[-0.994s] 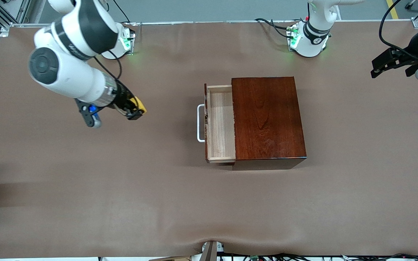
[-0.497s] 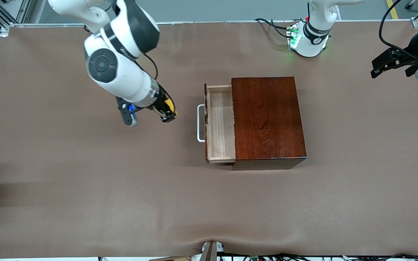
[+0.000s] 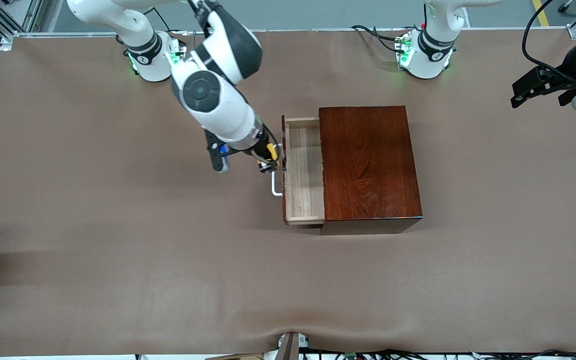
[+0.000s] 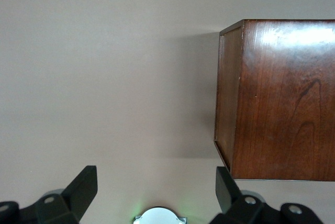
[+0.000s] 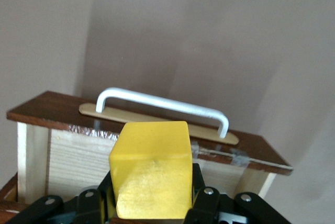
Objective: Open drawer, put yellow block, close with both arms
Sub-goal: 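Lift the yellow cube and carry it over the open drawer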
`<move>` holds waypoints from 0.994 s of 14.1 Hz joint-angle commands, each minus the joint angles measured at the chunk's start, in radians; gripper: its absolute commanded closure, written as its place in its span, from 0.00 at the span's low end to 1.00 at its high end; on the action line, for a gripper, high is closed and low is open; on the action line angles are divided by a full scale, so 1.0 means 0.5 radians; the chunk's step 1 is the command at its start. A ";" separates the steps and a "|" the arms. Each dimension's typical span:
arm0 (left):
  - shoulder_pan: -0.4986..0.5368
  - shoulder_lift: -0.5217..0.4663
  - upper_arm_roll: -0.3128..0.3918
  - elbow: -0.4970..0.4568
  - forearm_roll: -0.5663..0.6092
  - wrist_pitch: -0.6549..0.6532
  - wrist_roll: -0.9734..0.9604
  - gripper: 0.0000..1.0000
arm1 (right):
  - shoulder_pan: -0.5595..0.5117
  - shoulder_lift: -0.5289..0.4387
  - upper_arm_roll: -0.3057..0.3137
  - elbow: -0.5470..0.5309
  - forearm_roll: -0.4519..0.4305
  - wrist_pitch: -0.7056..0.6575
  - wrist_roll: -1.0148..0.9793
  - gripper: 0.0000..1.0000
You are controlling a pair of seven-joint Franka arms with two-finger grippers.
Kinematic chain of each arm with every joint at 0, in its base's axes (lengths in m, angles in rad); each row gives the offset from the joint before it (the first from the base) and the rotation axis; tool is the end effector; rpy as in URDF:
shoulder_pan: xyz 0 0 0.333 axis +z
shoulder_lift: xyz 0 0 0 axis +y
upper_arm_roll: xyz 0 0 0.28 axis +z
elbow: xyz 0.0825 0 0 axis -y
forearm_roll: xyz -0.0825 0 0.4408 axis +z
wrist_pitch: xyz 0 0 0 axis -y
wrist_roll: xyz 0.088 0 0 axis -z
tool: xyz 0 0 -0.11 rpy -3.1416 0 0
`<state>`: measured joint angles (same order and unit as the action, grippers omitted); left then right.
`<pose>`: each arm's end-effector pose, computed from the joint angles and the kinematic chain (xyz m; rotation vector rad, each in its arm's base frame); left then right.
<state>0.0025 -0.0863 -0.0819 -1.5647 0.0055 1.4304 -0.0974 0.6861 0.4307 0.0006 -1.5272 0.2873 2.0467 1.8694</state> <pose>0.5702 -0.0466 0.6276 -3.1239 -0.0299 0.0734 0.5539 0.4750 0.3634 -2.3557 1.7978 0.3349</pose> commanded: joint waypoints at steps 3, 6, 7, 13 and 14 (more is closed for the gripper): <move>0.016 -0.021 -0.014 -0.018 0.035 0.023 0.017 0.00 | 0.085 0.102 -0.026 0.127 0.021 0.067 0.175 1.00; 0.016 -0.021 -0.014 -0.018 0.035 0.023 0.017 0.00 | 0.137 0.218 -0.026 0.235 0.005 0.091 0.366 1.00; 0.020 -0.021 -0.014 -0.018 0.035 0.023 0.017 0.00 | 0.152 0.237 -0.026 0.247 0.002 0.094 0.396 1.00; 0.016 -0.021 -0.014 -0.018 0.035 0.023 0.017 0.00 | 0.217 0.298 -0.029 0.247 -0.010 0.162 0.483 1.00; 0.016 -0.021 -0.014 -0.018 0.035 0.023 0.017 0.00 | 0.217 0.304 -0.029 0.247 -0.013 0.165 0.480 1.00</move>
<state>0.0025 -0.0863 -0.0818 -1.5653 0.0055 1.4307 -0.0974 0.7779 0.5613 -0.0006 -1.4353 0.2869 2.1264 2.0833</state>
